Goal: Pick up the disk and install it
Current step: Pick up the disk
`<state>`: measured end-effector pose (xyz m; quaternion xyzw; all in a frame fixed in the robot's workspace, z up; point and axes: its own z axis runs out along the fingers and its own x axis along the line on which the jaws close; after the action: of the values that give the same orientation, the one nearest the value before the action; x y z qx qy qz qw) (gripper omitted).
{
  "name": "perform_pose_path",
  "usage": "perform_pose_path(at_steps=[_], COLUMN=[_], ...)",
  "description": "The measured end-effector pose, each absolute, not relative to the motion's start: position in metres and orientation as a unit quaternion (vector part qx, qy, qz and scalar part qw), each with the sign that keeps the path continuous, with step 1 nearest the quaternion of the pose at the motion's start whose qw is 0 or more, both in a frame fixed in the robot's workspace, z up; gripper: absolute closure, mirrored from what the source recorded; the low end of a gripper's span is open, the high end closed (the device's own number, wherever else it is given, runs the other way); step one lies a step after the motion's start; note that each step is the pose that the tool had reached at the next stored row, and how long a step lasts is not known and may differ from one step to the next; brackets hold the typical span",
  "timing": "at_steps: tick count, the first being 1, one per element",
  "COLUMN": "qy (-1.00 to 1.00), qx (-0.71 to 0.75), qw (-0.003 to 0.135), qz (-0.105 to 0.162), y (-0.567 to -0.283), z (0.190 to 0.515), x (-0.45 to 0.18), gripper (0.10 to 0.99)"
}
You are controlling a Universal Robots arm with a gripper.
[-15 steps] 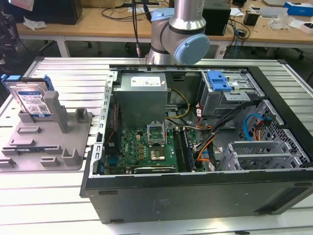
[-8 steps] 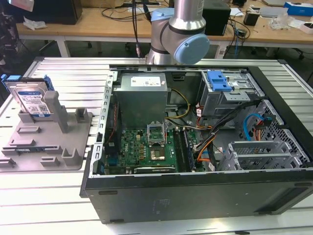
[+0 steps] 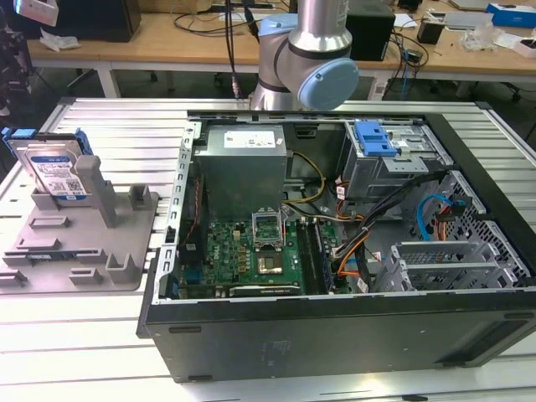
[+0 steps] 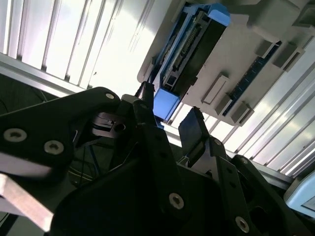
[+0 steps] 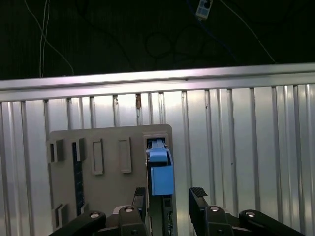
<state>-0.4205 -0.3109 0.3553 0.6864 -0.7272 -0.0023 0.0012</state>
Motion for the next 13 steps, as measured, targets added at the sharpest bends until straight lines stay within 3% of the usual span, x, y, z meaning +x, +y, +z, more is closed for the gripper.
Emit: perform_pose_path(at_steps=[13], qy=[-0.719], qx=[0.695], qw=[0.001], qz=[-0.002], y=[-0.3109], z=[0.3486], x=[-0.422], gripper=[0.604])
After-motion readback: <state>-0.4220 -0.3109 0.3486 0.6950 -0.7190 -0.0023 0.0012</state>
